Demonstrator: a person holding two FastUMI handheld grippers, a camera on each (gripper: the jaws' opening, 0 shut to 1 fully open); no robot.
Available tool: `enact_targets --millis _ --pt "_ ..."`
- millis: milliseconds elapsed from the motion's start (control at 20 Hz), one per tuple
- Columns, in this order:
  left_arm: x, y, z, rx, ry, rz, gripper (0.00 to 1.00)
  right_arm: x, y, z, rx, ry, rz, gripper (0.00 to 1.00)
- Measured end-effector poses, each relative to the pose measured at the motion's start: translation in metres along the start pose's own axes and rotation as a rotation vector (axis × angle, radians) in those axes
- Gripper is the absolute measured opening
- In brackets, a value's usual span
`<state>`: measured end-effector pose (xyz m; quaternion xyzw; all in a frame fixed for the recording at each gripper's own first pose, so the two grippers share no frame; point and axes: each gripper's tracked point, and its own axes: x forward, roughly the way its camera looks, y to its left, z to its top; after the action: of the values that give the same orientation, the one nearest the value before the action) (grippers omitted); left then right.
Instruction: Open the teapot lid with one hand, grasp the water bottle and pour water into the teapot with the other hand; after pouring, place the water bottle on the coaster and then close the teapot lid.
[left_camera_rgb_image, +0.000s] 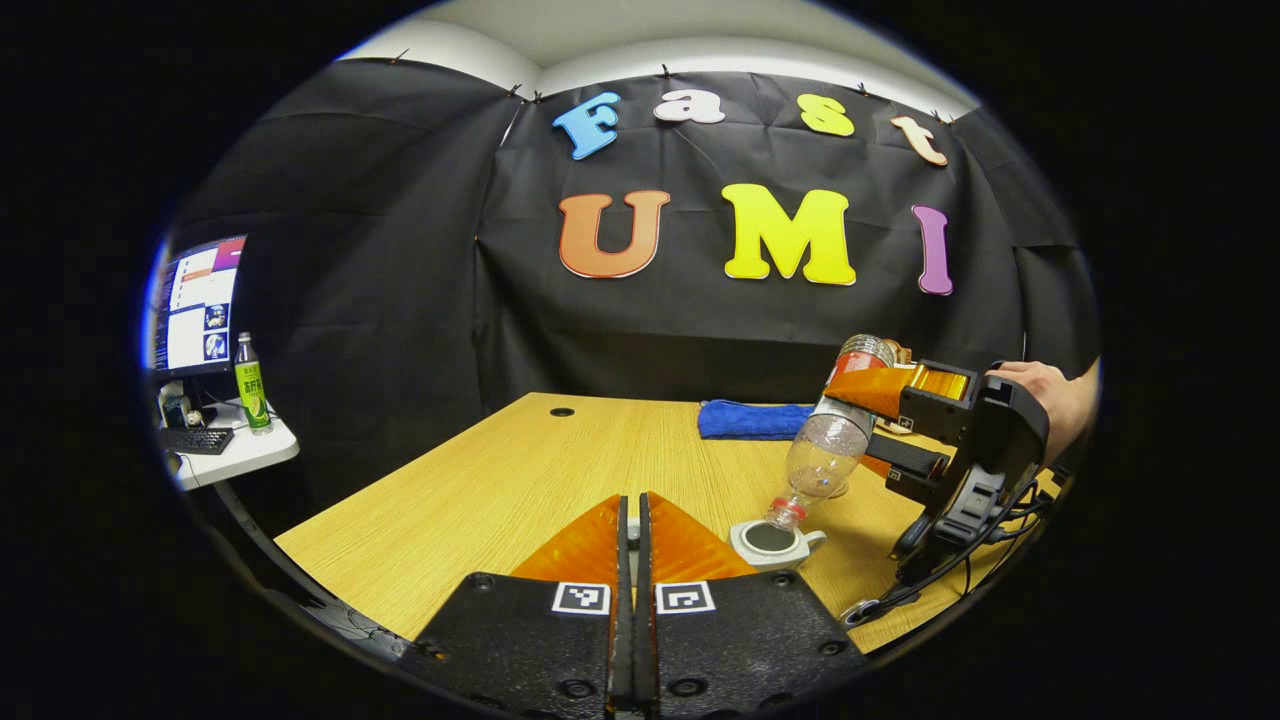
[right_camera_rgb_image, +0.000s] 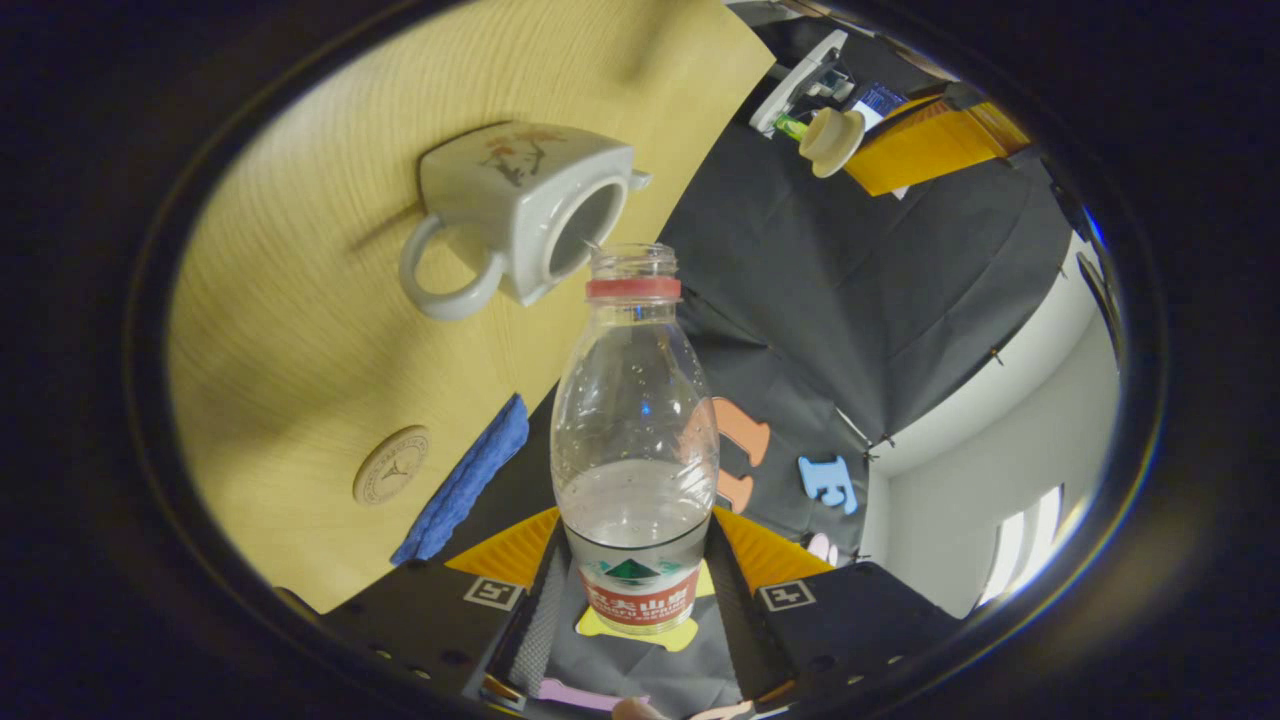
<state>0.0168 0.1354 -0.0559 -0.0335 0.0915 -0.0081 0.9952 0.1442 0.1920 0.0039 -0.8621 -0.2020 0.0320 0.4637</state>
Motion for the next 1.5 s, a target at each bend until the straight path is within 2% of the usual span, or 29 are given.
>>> enact_targets --millis 300,450,650,800,950,1050,1300,1400,1500 --pt "0.0 0.002 0.001 -0.012 -0.006 0.012 0.03 0.002 0.004 -0.001 0.044 -0.001 0.001 0.7" --pt "-0.001 0.004 0.005 -0.019 -0.017 0.02 0.03 0.006 0.016 -0.006 0.148 0.018 0.043 0.7" --pt "-0.004 0.006 0.011 -0.039 -0.038 0.039 0.03 0.0 0.04 -0.006 0.377 0.047 0.154 0.71" --pt "-0.005 0.004 0.018 -0.039 -0.047 0.045 0.03 -0.008 0.047 0.005 0.628 0.053 0.234 0.7" --pt "-0.005 -0.004 0.022 -0.028 -0.057 0.036 0.03 -0.015 0.056 0.017 1.01 0.05 0.369 0.72" --pt "0.0 -0.013 0.025 -0.021 -0.063 0.022 0.03 -0.015 0.051 0.016 1.26 0.07 0.425 0.71" --pt "0.012 -0.044 0.03 0.004 -0.071 -0.043 0.03 -0.005 0.04 -0.002 1.815 0.132 0.455 0.72" --pt "0.017 -0.052 0.031 0.017 -0.069 -0.063 0.03 -0.004 0.047 -0.015 1.938 0.175 0.435 0.7" --pt "0.018 -0.058 0.03 0.016 -0.073 -0.076 0.03 0.001 0.049 -0.037 2.016 0.211 0.377 0.71"
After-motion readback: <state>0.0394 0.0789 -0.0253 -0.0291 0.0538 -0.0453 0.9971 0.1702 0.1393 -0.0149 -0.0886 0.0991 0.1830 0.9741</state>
